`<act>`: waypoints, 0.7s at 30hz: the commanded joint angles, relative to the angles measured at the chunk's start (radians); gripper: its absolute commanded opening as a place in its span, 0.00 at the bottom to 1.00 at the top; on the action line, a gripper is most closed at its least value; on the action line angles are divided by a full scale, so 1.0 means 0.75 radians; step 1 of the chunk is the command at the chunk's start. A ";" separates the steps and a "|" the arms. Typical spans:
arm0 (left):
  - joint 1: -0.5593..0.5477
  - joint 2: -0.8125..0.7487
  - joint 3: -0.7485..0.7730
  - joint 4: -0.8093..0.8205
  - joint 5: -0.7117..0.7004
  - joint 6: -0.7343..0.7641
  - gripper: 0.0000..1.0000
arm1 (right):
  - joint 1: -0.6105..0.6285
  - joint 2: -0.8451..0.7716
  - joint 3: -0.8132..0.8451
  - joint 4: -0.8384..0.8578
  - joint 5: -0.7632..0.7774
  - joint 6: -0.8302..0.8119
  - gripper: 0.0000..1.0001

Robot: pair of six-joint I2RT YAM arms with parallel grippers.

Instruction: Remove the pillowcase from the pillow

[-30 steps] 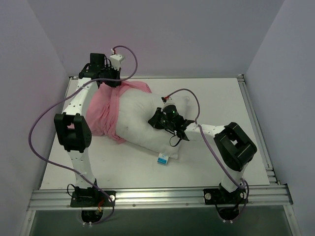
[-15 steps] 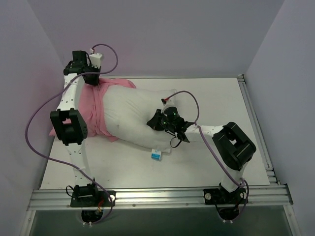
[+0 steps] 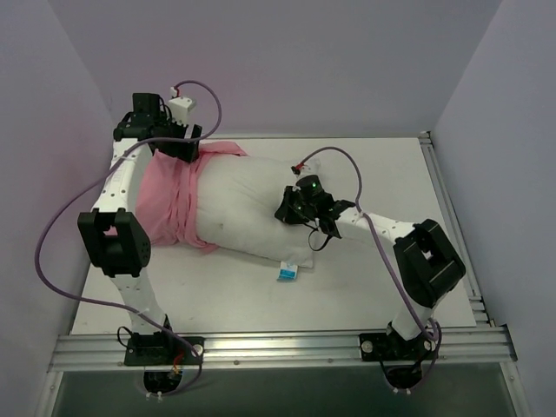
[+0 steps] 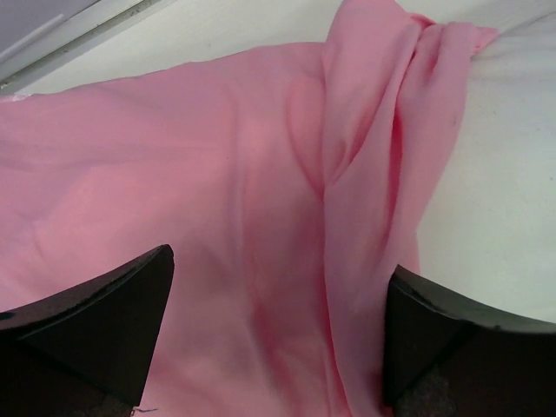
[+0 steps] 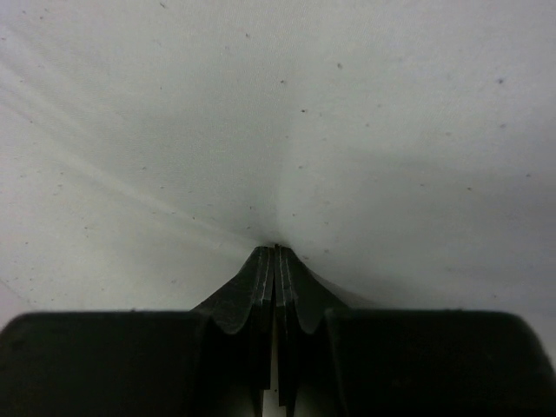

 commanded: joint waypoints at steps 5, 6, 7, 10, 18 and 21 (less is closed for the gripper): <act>0.059 -0.286 -0.232 -0.022 0.110 0.026 0.94 | -0.069 -0.005 0.042 -0.500 0.137 -0.159 0.00; 0.088 -0.294 -0.255 -0.020 0.145 0.026 0.94 | -0.075 -0.007 0.040 -0.500 0.125 -0.161 0.00; 0.102 -0.312 -0.287 -0.026 0.180 0.028 0.94 | -0.085 -0.009 0.032 -0.498 0.121 -0.163 0.00; 0.157 -0.370 -0.328 -0.054 0.366 0.054 0.94 | -0.122 -0.011 0.001 -0.496 0.113 -0.180 0.00; 0.368 -0.452 -0.206 -0.528 0.792 0.329 0.94 | -0.245 -0.040 -0.097 -0.455 0.080 -0.212 0.00; 0.470 -0.486 -0.285 -0.704 0.671 0.516 0.94 | -0.288 -0.038 -0.099 -0.457 0.059 -0.237 0.00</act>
